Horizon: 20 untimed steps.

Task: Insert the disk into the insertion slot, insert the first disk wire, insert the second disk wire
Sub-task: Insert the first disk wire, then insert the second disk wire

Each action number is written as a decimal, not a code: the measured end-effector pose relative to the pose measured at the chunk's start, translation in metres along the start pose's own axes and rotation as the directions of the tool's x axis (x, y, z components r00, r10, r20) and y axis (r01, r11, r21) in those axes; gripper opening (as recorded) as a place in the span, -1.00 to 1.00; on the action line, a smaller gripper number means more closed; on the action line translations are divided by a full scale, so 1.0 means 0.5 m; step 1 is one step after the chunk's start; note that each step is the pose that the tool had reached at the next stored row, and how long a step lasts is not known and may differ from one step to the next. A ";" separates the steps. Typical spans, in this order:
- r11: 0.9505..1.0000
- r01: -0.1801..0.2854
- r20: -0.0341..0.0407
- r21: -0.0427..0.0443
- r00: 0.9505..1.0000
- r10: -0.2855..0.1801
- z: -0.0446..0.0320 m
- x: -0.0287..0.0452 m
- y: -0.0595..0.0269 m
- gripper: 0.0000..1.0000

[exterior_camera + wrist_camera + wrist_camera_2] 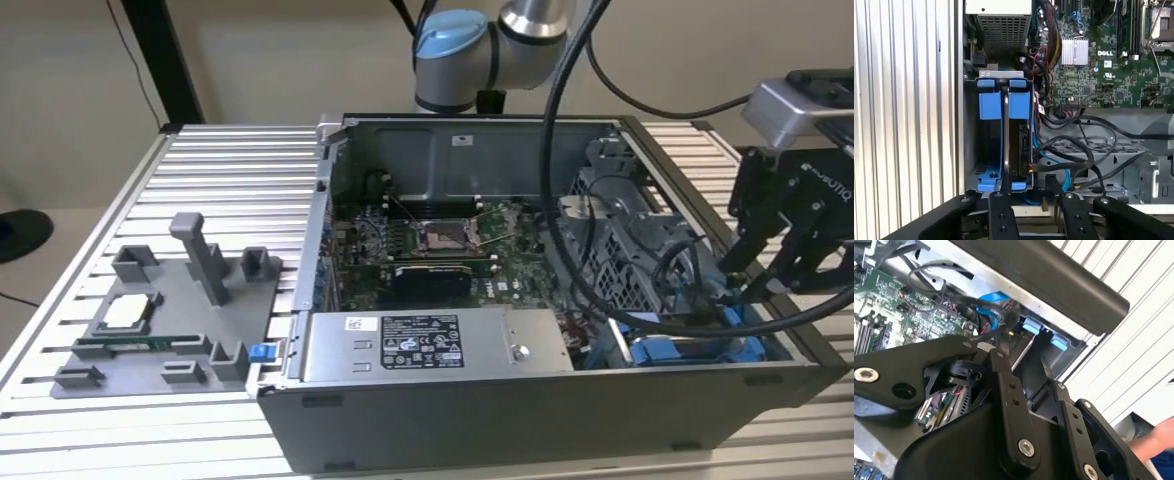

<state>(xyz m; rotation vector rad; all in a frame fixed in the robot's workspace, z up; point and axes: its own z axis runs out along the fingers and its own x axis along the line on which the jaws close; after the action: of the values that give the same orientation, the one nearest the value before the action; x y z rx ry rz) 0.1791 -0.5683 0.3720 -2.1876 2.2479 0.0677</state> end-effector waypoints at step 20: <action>1.000 0.000 0.000 0.002 1.000 0.000 0.009 -0.023 -0.037 1.00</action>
<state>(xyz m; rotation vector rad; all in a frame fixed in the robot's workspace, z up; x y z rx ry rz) 0.1977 -0.5572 0.3676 -2.1866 2.2469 0.0658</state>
